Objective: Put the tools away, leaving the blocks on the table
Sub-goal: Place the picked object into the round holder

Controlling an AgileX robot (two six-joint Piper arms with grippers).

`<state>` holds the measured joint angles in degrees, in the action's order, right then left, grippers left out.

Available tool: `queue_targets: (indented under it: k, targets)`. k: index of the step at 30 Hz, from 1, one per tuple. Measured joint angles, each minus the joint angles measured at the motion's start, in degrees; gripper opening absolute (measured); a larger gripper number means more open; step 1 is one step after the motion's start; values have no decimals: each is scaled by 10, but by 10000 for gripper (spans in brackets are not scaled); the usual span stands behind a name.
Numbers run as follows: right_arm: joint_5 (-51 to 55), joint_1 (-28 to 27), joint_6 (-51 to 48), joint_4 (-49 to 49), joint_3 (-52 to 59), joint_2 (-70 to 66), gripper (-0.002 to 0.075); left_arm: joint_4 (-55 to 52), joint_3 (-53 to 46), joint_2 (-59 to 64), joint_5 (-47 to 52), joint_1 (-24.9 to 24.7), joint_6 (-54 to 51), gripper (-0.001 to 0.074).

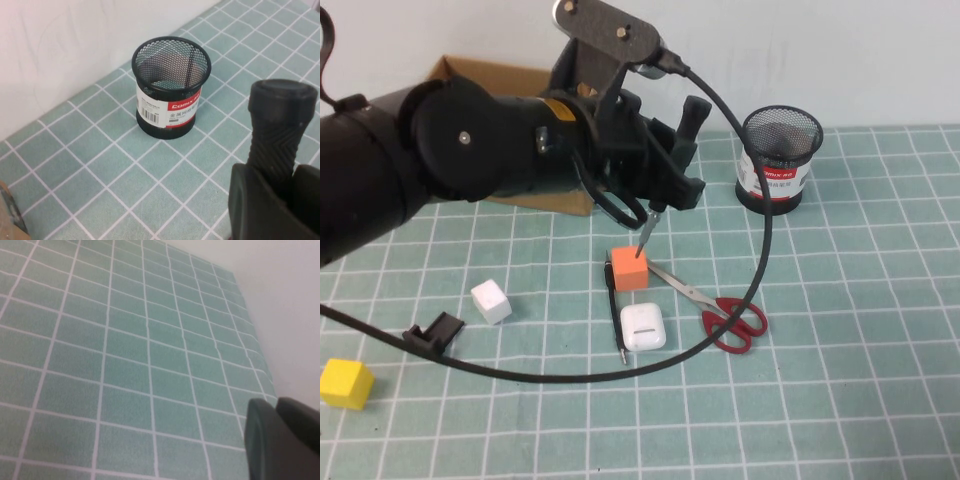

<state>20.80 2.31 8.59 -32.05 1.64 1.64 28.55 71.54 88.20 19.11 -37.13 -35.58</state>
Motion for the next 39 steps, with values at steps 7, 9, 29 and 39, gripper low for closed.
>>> queue_targets:
  k: [7, 9, 29, 39]
  targets:
    - [0, 0, 0, 0, 0, 0, -8, 3, 0, 0, 11, 0, -10, 122]
    - [0, 0, 0, 0, 0, 0, -8, 3, 0, 0, 29, 0, -26, 122]
    - [0, 0, 0, 0, 0, 0, -8, 3, 0, 0, 106, 0, -158, 121]
    - [0, 0, 0, 0, 0, 0, -8, 3, 0, 0, 108, 0, -176, 121]
